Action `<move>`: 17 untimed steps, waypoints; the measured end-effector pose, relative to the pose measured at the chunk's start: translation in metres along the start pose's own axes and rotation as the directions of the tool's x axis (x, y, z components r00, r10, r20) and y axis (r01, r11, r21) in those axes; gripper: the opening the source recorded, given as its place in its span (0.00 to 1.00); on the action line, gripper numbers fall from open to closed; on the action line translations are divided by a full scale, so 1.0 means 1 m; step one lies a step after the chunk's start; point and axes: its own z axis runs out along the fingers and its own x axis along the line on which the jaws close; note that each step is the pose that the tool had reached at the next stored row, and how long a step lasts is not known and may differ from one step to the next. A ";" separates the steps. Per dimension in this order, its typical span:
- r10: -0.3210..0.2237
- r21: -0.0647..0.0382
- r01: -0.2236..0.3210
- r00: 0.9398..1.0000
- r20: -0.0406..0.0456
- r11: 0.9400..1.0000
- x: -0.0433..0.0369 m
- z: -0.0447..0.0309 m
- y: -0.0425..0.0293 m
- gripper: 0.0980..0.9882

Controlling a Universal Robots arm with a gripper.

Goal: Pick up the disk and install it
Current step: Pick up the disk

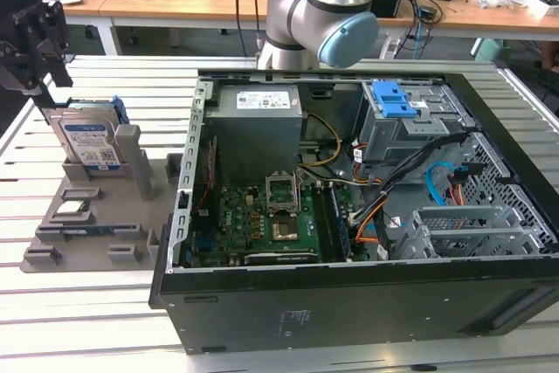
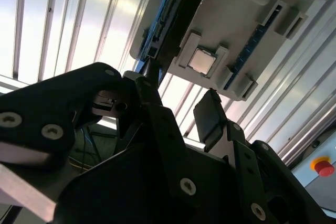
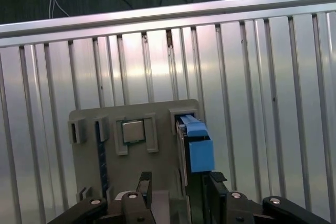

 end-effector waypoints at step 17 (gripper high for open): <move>-0.040 0.000 0.040 0.999 0.000 0.999 -0.0289 0.0023 0.0040 0.50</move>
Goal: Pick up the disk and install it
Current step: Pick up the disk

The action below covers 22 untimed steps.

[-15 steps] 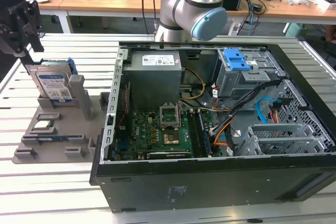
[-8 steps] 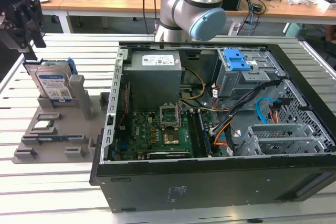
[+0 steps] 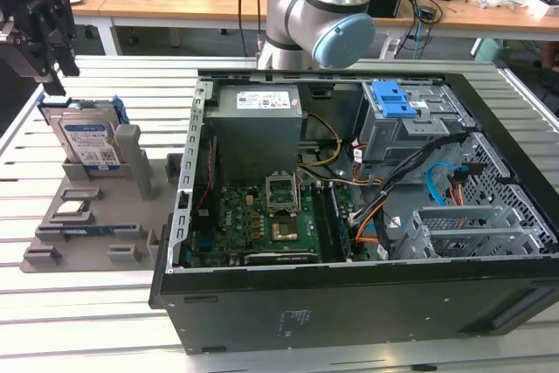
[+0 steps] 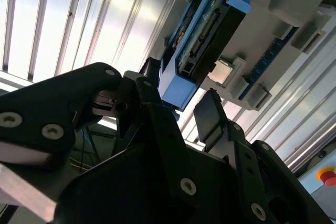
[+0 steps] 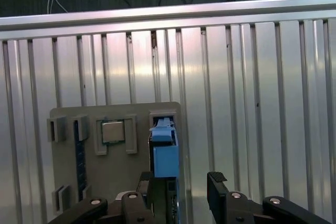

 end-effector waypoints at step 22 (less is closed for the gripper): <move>0.000 0.000 0.000 1.000 0.000 1.000 -0.0007 0.0100 0.0001 0.50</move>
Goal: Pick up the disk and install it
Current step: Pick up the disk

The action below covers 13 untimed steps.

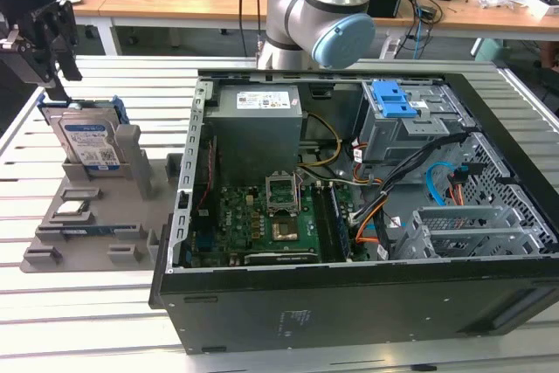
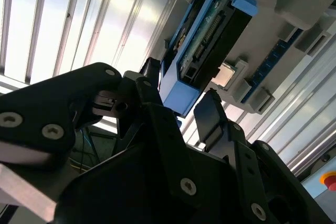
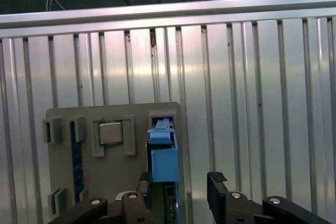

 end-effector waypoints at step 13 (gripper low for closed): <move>0.000 0.000 0.000 1.000 -0.005 1.000 -0.0001 0.0057 0.0008 0.50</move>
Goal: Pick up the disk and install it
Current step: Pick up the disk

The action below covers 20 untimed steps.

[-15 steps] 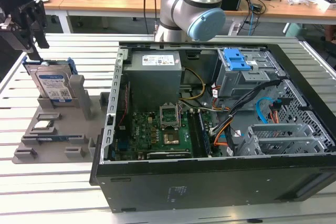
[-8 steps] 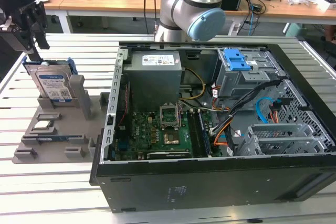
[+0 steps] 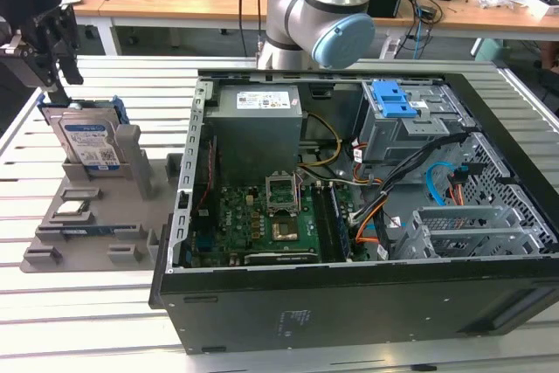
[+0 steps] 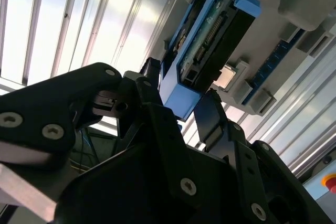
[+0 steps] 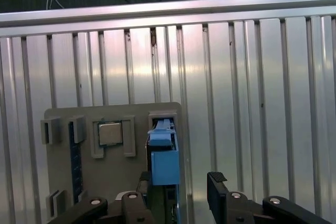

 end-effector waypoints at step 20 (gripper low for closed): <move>-0.023 0.001 0.023 1.000 -0.005 1.000 0.0059 0.0183 0.0027 0.50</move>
